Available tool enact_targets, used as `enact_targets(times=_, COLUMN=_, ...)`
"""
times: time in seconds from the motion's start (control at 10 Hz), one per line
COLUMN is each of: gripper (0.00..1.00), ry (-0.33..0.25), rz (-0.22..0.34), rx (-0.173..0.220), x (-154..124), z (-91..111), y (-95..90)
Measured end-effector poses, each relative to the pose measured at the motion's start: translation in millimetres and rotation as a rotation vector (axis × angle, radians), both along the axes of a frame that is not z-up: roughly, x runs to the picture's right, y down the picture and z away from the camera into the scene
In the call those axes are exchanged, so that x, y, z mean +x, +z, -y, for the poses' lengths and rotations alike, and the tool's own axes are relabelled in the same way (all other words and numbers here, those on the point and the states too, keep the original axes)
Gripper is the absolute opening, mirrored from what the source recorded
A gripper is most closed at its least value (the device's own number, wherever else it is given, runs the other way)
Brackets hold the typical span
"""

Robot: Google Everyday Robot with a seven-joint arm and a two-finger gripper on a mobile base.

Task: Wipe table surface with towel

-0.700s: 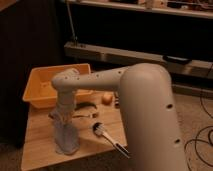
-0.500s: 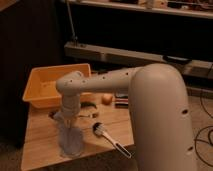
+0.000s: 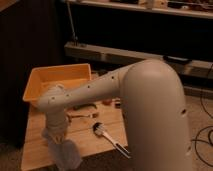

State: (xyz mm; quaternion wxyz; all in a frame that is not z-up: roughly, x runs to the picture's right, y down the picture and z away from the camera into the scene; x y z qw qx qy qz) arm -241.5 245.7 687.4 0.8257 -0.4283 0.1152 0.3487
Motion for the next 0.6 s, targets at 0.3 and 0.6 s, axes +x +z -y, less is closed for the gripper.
enact_targets(times=0.3, gripper=0.0, ry=-0.045, rz=0.044, rx=0.012, x=-51, z=-8, y=1.1)
enact_targets(times=0.6, gripper=0.0, ry=0.029, rz=0.086, rx=-0.018, x=-73, z=13, y=30.9)
